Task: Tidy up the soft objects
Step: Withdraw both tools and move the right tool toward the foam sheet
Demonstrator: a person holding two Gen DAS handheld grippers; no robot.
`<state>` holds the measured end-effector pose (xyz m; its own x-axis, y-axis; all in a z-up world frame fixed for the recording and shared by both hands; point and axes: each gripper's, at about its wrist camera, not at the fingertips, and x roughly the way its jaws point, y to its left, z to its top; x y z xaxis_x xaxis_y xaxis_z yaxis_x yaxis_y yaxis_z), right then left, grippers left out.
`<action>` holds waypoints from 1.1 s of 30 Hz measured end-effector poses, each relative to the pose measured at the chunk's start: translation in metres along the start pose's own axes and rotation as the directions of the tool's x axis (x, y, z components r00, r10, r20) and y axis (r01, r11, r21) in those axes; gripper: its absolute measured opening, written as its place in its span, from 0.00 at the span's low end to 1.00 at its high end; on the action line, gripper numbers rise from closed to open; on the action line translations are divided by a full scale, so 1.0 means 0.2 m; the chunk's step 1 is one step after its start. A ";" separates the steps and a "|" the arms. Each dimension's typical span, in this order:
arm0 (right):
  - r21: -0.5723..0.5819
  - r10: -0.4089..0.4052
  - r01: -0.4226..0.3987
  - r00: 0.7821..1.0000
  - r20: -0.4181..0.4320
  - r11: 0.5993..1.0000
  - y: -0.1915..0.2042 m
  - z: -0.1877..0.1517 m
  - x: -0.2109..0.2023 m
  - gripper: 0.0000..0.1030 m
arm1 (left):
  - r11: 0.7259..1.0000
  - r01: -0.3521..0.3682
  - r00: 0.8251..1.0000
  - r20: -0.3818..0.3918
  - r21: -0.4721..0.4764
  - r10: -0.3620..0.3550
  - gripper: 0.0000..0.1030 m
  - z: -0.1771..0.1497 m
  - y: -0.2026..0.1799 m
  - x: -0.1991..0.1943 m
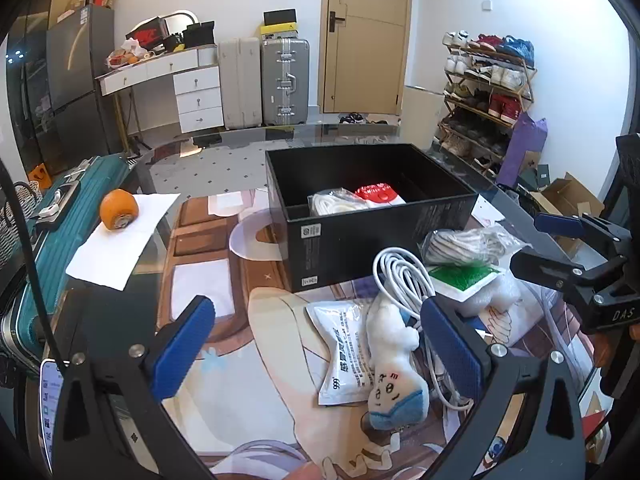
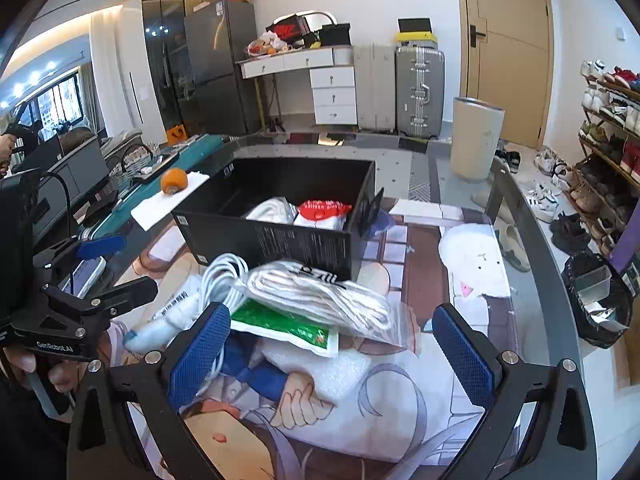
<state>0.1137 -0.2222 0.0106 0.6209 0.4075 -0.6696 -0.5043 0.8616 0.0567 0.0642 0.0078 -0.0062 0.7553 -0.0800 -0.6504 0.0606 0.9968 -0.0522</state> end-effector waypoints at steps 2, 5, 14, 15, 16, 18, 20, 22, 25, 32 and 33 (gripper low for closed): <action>0.001 -0.009 0.009 1.000 -0.030 1.000 -0.01 -0.01 0.03 0.99 | 1.000 0.002 1.000 -0.008 0.007 -0.002 1.00 -0.01 -0.01 0.01; 0.001 -0.002 0.003 0.998 -0.064 1.000 -0.03 -0.03 0.05 0.99 | 1.000 0.005 1.000 -0.023 0.017 -0.005 1.00 -0.01 -0.02 0.02; -0.042 0.020 -0.026 0.990 -0.143 0.999 -0.01 -0.08 0.13 0.99 | 1.000 0.014 0.999 -0.041 0.028 -0.013 1.00 -0.01 -0.03 0.03; -0.041 0.018 -0.025 0.989 -0.148 0.999 -0.01 -0.09 0.14 0.99 | 1.000 0.015 0.999 -0.044 0.028 -0.013 1.00 -0.01 -0.03 0.03; -0.039 0.018 -0.024 0.988 -0.151 0.999 -0.01 -0.09 0.15 0.99 | 1.000 0.016 0.999 -0.048 0.027 -0.014 1.00 -0.02 -0.03 0.04; -0.026 0.015 -0.020 0.986 -0.167 0.999 0.00 -0.10 0.18 0.99 | 0.999 0.016 0.998 -0.058 0.032 -0.014 1.00 -0.02 -0.03 0.05; -0.019 0.013 -0.016 0.985 -0.172 1.000 0.00 -0.10 0.20 0.99 | 0.999 0.012 0.998 -0.069 0.042 -0.009 1.00 -0.03 -0.03 0.06; -0.006 0.012 -0.014 0.983 -0.182 1.000 0.01 -0.11 0.23 0.99 | 0.999 0.013 0.997 -0.079 0.046 -0.009 1.00 -0.04 -0.03 0.07; -0.005 0.010 -0.011 0.981 -0.191 1.000 0.03 -0.12 0.26 0.99 | 0.999 0.020 0.996 -0.090 0.046 -0.016 1.00 -0.04 -0.03 0.08; -0.002 -0.043 0.044 0.978 -0.205 0.999 0.07 -0.13 0.32 0.99 | 0.998 0.050 0.991 -0.124 0.035 -0.045 1.00 -0.05 -0.01 0.10; -0.004 -0.048 0.049 0.978 -0.202 0.999 0.07 -0.13 0.32 0.99 | 0.998 0.052 0.991 -0.129 0.039 -0.047 1.00 -0.05 -0.02 0.10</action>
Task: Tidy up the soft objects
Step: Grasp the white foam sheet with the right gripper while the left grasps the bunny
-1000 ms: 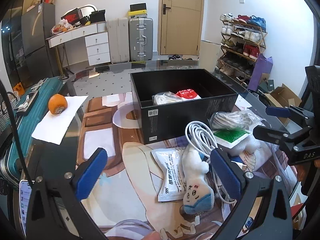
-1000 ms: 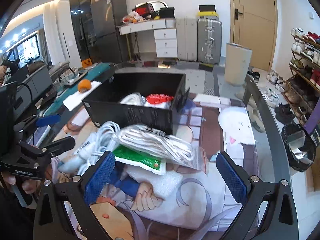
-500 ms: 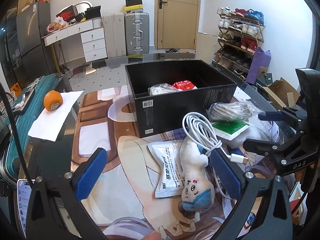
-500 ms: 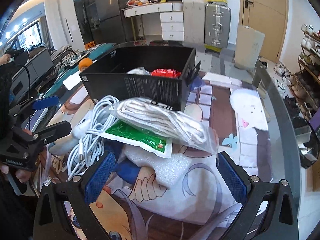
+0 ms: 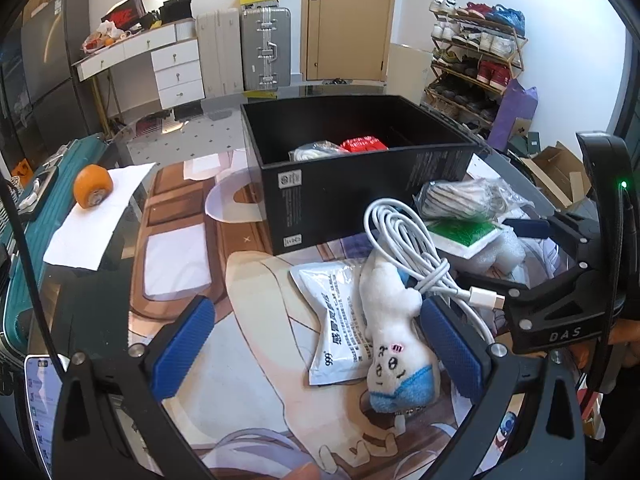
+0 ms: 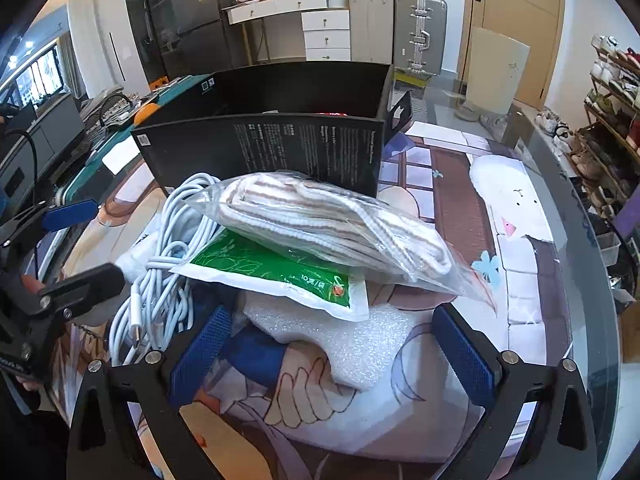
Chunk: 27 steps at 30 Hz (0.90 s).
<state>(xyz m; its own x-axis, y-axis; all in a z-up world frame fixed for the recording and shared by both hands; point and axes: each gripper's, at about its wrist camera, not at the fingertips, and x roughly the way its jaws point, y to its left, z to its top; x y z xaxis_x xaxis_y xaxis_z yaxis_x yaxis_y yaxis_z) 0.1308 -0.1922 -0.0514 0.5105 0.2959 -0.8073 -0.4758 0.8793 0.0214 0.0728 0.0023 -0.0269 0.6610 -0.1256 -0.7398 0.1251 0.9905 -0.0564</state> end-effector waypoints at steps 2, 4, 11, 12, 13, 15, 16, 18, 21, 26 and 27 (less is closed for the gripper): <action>0.010 -0.005 0.005 1.000 0.003 1.000 0.00 0.00 0.01 0.99 | 1.000 0.005 1.000 -0.001 0.011 -0.005 1.00 0.00 -0.01 0.00; 0.009 -0.006 0.005 1.000 0.004 1.000 0.00 0.00 0.01 0.99 | 1.000 0.008 1.000 -0.003 0.018 -0.008 1.00 0.00 -0.02 0.00; -0.023 0.003 -0.002 1.000 0.019 1.000 0.01 0.00 -0.02 0.71 | 0.999 0.013 1.000 -0.015 0.034 -0.012 1.00 -0.01 -0.03 0.00; -0.028 0.006 -0.005 1.000 0.016 1.000 0.01 0.00 -0.03 0.70 | 0.999 0.011 1.000 -0.015 0.038 -0.011 1.00 -0.01 -0.04 0.00; -0.031 0.008 -0.007 1.000 0.015 0.999 0.01 -0.01 -0.03 0.70 | 0.999 0.010 1.000 -0.015 0.042 -0.009 1.00 -0.01 -0.05 0.00; -0.040 0.013 -0.013 1.000 0.015 0.999 0.01 -0.02 -0.04 0.70 | 0.999 0.016 1.000 -0.014 0.050 -0.016 0.98 -0.01 -0.06 0.00; -0.045 0.015 -0.014 1.000 0.016 0.999 0.01 -0.03 -0.04 0.69 | 0.998 0.019 1.000 -0.011 0.053 -0.018 0.97 -0.01 -0.06 0.00; -0.052 0.018 -0.017 1.000 0.016 0.998 0.01 -0.04 -0.05 0.69 | 0.998 0.026 1.000 -0.006 0.059 -0.026 0.91 -0.02 -0.07 -0.01; -0.058 0.023 -0.021 1.000 0.017 0.998 0.01 -0.05 -0.06 0.69 | 0.997 0.049 0.999 -0.014 0.060 -0.049 0.71 -0.02 -0.07 0.00; -0.064 0.024 -0.023 1.000 0.014 0.998 0.01 -0.06 -0.07 0.69 | 0.993 0.075 0.997 -0.021 0.090 -0.073 0.40 -0.04 -0.10 0.01; -0.065 0.024 -0.023 1.000 0.014 0.998 0.01 -0.06 -0.07 0.69 | 0.992 0.072 0.997 -0.021 0.103 -0.070 0.39 -0.04 -0.11 0.01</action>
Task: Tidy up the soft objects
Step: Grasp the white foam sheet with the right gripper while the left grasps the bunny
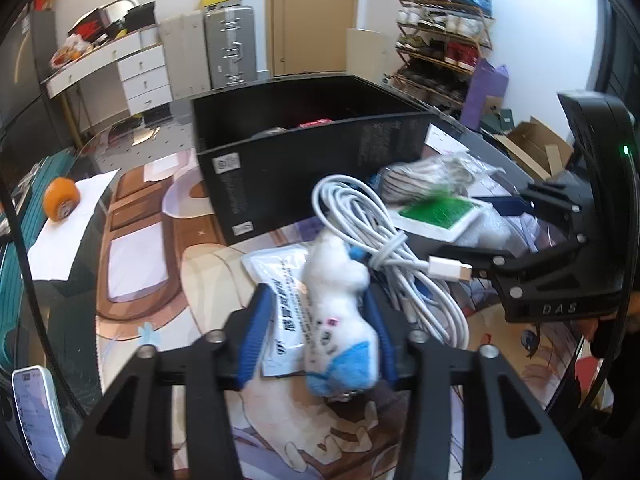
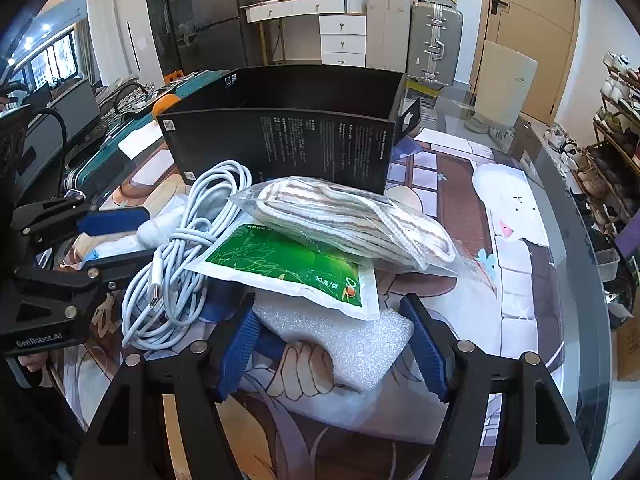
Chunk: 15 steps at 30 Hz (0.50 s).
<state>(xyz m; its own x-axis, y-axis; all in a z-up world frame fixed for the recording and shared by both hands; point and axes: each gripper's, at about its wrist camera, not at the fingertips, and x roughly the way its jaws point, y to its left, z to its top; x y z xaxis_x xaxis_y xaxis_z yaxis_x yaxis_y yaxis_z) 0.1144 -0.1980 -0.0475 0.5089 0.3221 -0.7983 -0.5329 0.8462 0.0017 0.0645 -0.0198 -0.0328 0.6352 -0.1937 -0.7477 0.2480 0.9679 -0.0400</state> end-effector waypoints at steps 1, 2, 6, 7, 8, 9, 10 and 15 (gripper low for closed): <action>-0.001 0.000 0.000 1.000 0.000 1.000 0.00 0.00 0.00 0.69 | 1.000 -0.013 1.000 0.001 0.012 0.013 0.35 0.00 -0.01 0.00; -0.003 0.000 0.000 1.000 -0.001 1.000 0.00 0.00 0.00 0.69 | 0.999 -0.026 1.000 0.002 0.019 0.026 0.31 -0.01 -0.02 0.00; -0.008 0.001 -0.001 1.000 0.000 1.000 0.00 -0.01 0.00 0.69 | 1.000 -0.005 1.000 0.003 0.000 0.005 0.21 0.00 0.01 0.00; -0.009 0.002 -0.002 1.000 0.000 1.000 0.00 -0.01 0.00 0.69 | 1.000 0.003 1.000 0.007 -0.009 -0.003 0.20 0.01 0.01 -0.01; -0.011 0.006 -0.006 1.000 0.000 1.000 0.00 -0.01 -0.01 0.68 | 1.000 0.005 1.000 0.008 -0.011 -0.005 0.20 0.01 0.02 -0.01; -0.012 0.010 -0.010 1.000 0.000 1.000 0.00 -0.01 -0.01 0.68 | 1.000 0.006 1.000 0.011 -0.012 -0.006 0.20 0.01 0.02 -0.02; -0.016 0.013 -0.013 1.000 0.001 1.000 0.01 -0.01 -0.01 0.68 | 1.000 0.007 1.000 0.018 -0.012 -0.007 0.20 0.01 0.02 -0.03; -0.036 0.037 -0.037 0.999 0.011 0.999 0.04 -0.04 -0.06 0.67 | 1.000 0.004 0.999 0.039 -0.031 -0.003 0.20 0.00 0.05 -0.07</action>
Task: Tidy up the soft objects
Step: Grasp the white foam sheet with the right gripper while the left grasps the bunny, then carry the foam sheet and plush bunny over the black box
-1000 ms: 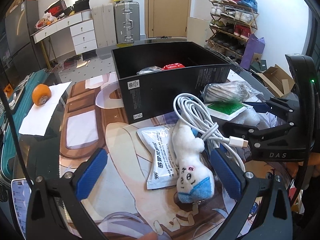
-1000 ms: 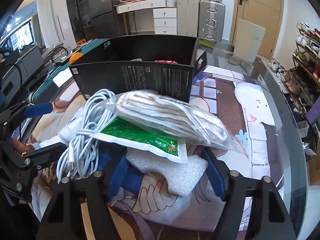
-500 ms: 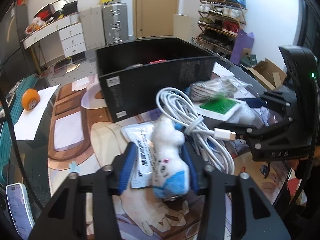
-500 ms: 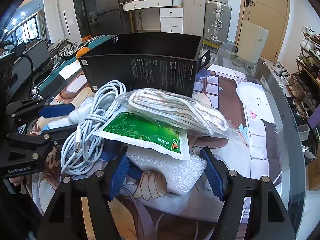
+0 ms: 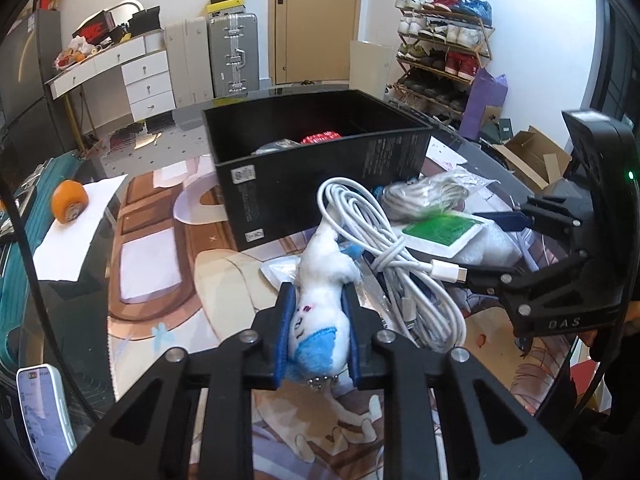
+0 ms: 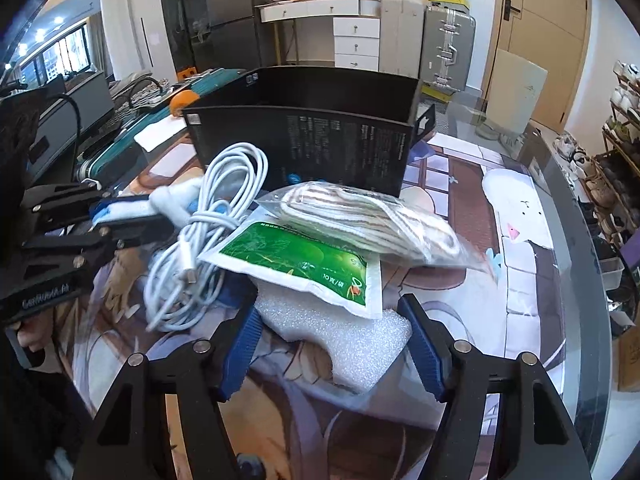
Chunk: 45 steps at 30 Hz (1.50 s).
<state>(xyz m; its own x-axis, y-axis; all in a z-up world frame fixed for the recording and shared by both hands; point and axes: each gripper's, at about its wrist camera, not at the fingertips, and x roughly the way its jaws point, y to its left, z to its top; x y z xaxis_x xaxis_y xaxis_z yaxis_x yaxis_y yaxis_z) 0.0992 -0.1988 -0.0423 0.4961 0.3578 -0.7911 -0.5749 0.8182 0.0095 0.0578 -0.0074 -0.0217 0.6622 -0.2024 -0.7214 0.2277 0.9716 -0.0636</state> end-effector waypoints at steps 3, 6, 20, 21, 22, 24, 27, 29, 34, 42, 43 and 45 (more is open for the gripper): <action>-0.013 -0.005 0.005 1.000 0.020 1.000 0.02 0.00 -0.05 0.67 | 1.000 -0.002 1.000 0.022 -0.009 0.002 0.20 0.01 0.01 -0.04; -0.036 -0.024 0.026 0.998 0.053 0.999 0.05 0.00 -0.11 0.67 | 1.000 -0.003 0.999 0.045 -0.015 0.004 0.20 0.02 0.02 -0.08; -0.029 -0.039 0.044 0.987 0.158 0.999 0.05 0.05 -0.32 0.67 | 1.000 -0.009 0.989 0.144 -0.013 0.011 0.20 0.08 0.01 -0.25; -0.024 -0.041 0.046 0.986 0.163 0.999 0.04 0.05 -0.33 0.67 | 1.000 -0.010 0.989 0.144 -0.015 0.012 0.20 0.08 0.02 -0.24; -0.023 -0.042 0.047 0.985 0.166 0.999 0.04 0.05 -0.34 0.67 | 1.000 -0.009 0.989 0.145 -0.017 0.012 0.20 0.08 0.02 -0.24; -0.021 -0.046 0.051 0.984 0.174 0.998 0.04 0.06 -0.35 0.67 | 1.000 -0.009 0.989 0.149 -0.022 0.012 0.20 0.08 0.02 -0.24; -0.019 -0.046 0.050 0.980 0.192 0.999 0.04 0.06 -0.37 0.67 | 1.000 -0.006 0.988 0.156 -0.024 0.009 0.20 0.09 0.02 -0.25; -0.019 -0.041 0.045 0.979 0.200 0.999 0.05 0.07 -0.38 0.67 | 1.000 -0.006 0.987 0.163 -0.028 0.010 0.20 0.09 0.02 -0.26; -0.022 -0.039 0.045 0.974 0.223 0.999 0.04 0.10 -0.39 0.67 | 0.999 -0.007 0.983 0.182 -0.049 0.016 0.20 0.12 0.03 -0.26; -0.029 -0.026 0.035 0.967 0.254 0.999 0.02 0.20 -0.41 0.67 | 0.998 -0.006 0.978 0.206 -0.063 0.019 0.20 0.22 0.06 -0.25; -0.030 -0.026 0.035 0.967 0.255 0.999 0.02 0.21 -0.41 0.67 | 0.998 -0.006 0.978 0.207 -0.057 0.018 0.20 0.24 0.06 -0.24; -0.040 -0.019 0.030 0.966 0.258 0.999 0.02 0.24 -0.40 0.67 | 0.999 -0.011 0.977 0.210 -0.046 0.020 0.20 0.27 0.06 -0.23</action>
<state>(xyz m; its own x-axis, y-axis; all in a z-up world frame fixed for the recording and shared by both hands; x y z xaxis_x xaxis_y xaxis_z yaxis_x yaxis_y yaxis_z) 0.0889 -0.2028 0.0503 0.6577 0.4466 -0.6066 -0.5853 0.8099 -0.0385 0.0682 0.0076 0.0474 0.8021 -0.2038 -0.5614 0.1876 0.9784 -0.0871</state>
